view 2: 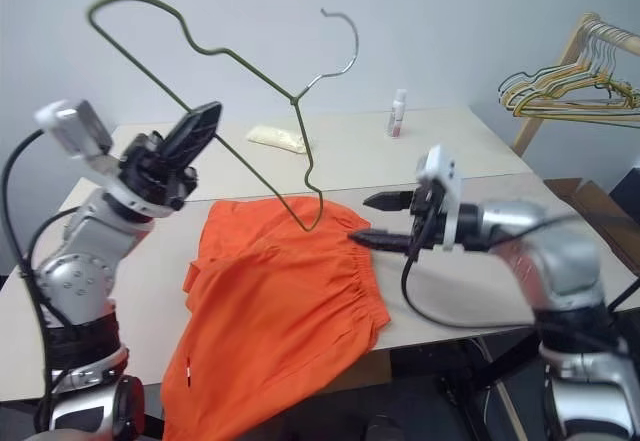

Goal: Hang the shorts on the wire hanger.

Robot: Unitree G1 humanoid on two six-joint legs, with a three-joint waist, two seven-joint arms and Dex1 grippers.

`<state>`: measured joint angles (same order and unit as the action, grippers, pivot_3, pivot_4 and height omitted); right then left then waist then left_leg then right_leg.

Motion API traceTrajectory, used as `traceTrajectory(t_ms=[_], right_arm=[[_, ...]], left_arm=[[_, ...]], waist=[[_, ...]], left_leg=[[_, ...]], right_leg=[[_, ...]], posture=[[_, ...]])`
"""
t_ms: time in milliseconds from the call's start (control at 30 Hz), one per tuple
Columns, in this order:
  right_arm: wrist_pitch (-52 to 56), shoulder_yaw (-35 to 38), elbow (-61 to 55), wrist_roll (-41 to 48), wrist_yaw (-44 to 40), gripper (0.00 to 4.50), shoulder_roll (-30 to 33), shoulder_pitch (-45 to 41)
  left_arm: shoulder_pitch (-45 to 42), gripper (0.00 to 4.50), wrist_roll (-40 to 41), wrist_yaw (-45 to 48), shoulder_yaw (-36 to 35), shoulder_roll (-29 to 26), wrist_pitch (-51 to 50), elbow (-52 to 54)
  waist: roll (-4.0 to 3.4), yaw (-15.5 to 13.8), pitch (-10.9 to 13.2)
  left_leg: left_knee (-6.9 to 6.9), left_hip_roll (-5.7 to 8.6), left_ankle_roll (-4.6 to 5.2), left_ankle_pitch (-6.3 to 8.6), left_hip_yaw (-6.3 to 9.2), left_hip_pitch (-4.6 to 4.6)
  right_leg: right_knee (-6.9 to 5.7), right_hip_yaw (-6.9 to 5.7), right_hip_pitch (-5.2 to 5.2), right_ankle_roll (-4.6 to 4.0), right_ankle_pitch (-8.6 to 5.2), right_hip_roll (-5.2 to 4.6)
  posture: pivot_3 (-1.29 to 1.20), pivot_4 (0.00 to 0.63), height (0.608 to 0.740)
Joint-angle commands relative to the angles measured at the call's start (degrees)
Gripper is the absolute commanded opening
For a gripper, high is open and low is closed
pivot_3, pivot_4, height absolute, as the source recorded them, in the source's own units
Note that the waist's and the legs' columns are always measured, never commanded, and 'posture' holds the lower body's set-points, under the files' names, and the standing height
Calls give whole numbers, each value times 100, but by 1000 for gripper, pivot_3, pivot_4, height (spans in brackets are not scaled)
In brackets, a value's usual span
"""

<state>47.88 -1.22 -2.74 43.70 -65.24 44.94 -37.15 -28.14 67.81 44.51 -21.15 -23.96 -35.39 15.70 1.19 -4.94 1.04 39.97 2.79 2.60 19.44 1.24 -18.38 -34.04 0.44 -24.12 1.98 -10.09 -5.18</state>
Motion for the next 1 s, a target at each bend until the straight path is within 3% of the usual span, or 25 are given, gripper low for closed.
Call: traceTrajectory(t_ms=[33,433,867,1000], right_arm=[[345,-250,524,78,-518,4464,-153,-344],[647,-578,725,9,-542,4464,-1108,-988],[647,-702,882,-187,-601,4464,-1592,-1200],[674,-709,938,-219,-634,3570,-1642,-1246]], left_arm=[[-148,0,315,144,-123,-67,-9,-103],[-49,0,229,156,59,12,138,28],[-4,0,84,254,145,113,306,44],[46,0,36,295,201,128,345,83]], waist=[[2,-23,0],[4,-65,1],[4,-64,1],[4,-59,1]], left_leg=[[0,2,0,0,0,-2],[5,11,-43,-22,4,-24],[4,16,-47,-24,5,-32],[4,17,-48,-24,5,-32]], right_leg=[[1,-1,-1,0,0,0],[-2,1,-24,3,2,-13],[-3,1,-34,3,2,-13],[-4,1,-36,3,2,-12]], posture=[[169,0,740],[182,0,740],[194,0,740],[194,0,740]])
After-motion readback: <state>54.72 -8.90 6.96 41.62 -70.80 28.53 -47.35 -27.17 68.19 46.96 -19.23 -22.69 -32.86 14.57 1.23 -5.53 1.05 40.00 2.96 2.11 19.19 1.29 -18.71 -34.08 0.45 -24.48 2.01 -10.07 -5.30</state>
